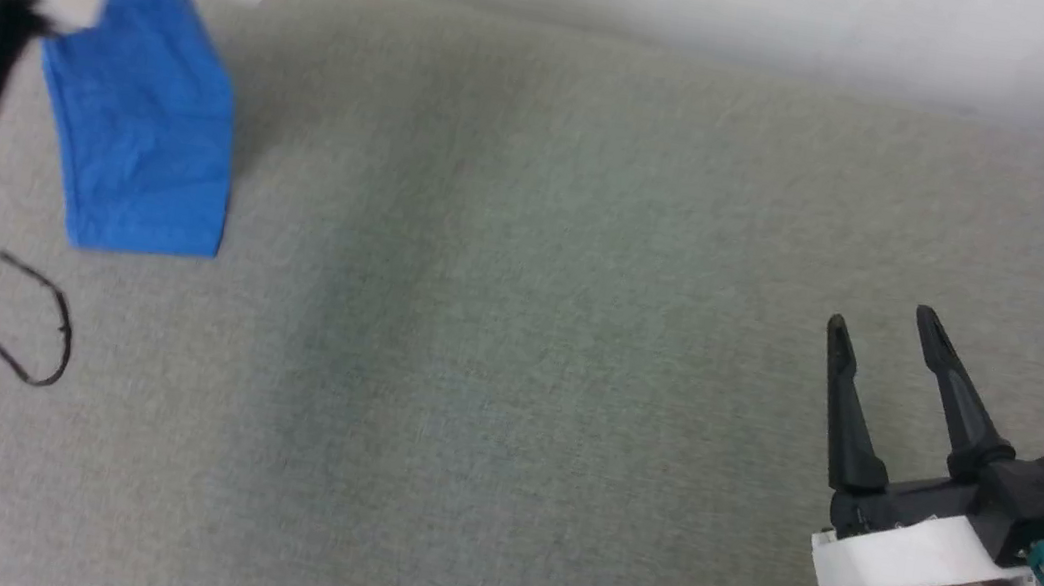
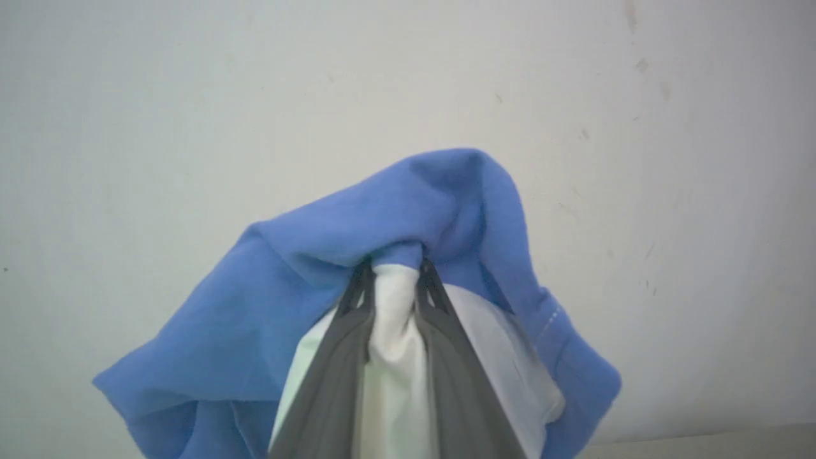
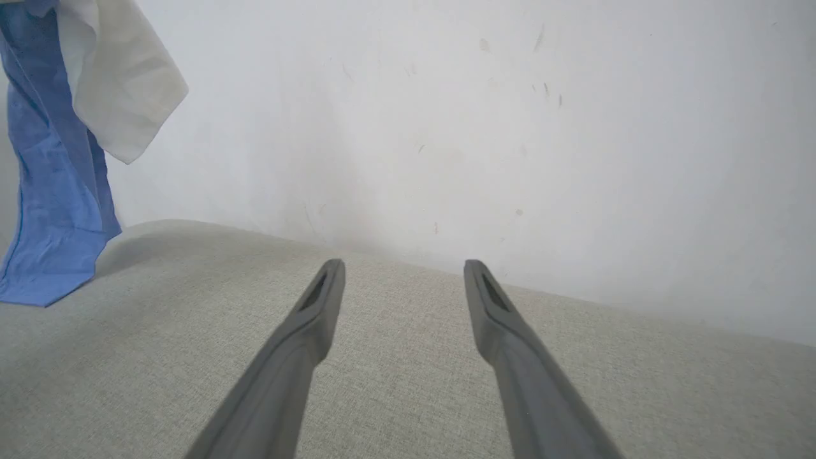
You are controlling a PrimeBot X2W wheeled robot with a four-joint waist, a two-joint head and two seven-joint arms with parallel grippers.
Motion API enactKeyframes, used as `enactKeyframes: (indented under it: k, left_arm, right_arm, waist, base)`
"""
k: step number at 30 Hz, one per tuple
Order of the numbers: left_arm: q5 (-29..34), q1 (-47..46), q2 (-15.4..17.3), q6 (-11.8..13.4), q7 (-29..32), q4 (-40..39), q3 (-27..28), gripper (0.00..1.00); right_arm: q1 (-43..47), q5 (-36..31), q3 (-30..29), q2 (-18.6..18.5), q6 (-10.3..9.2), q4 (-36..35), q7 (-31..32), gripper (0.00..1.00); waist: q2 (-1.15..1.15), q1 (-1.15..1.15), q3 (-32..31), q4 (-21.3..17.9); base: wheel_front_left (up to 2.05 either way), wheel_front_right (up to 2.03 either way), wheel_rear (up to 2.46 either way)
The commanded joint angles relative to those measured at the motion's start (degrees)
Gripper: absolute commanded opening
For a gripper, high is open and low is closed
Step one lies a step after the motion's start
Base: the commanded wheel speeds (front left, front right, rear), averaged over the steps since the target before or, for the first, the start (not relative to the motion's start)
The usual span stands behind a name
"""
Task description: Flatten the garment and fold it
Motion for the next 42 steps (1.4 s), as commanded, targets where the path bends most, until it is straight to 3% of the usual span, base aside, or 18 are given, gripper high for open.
enactKeyframes:
  k: [1,11,18,22,26,34,36,42]
  left_arm:
    - [0.59,-1.09,-1.24,-0.38,-0.46,-1.24,-0.89,0.0]
    - [1.34,-5.66,-12.51,0.59,-1.57,-8.96,-7.63,0.0]
    - [1.14,-5.74,-19.38,1.82,-4.61,-8.84,-10.39,0.0]
    - [-0.3,1.21,-20.75,1.97,-5.06,-6.09,-12.2,0.0]
    - [-1.54,11.82,-20.03,2.28,-5.82,-0.69,-13.64,0.0]
    - [-0.82,24.26,-17.94,4.28,-10.18,12.19,-14.45,0.0]
    - [-0.49,24.92,-18.28,4.27,-10.24,14.47,-15.18,1.0]
    - [0.43,25.12,-18.74,4.43,-13.71,15.37,-13.85,1.0]
  right_arm:
    - [0.67,0.42,-0.16,0.14,-0.12,0.15,-0.27,1.0]
    - [0.82,2.37,-0.19,0.14,-0.12,-0.16,-0.27,1.0]
    - [0.81,4.0,-1.02,0.14,-0.12,-0.7,-0.27,1.0]
    - [0.76,4.69,-1.58,0.15,-0.12,-1.04,-0.27,1.0]
    - [0.55,5.05,-1.9,0.15,-0.12,-0.95,-0.27,1.0]
    - [0.19,3.63,-1.93,0.15,-0.12,0.0,-0.27,1.0]
    - [0.38,2.94,-1.82,0.15,-0.12,0.64,-0.27,1.0]
    - [1.36,1.59,-1.79,0.15,-0.12,2.51,-0.27,1.0]
  waist:
    - [-0.01,0.01,-4.74,-3.72]
    - [-0.01,0.01,-7.57,-13.74]
    - [-0.01,0.01,-6.25,-19.39]
    - [-0.01,0.01,-4.64,-20.47]
    - [-0.01,0.01,-2.83,-20.09]
    - [-0.01,0.01,-0.92,-15.79]
    - [-0.01,0.01,-1.36,-14.32]
    - [-0.01,0.01,-5.16,-10.76]
  base:
    - [0.0,0.0,0.0]
    - [0.0,0.0,0.0]
    - [0.0,0.0,0.0]
    - [0.0,0.0,0.0]
    - [0.0,0.0,0.0]
    - [0.0,0.0,0.0]
    - [0.0,0.0,0.0]
    - [0.0,0.0,0.0]
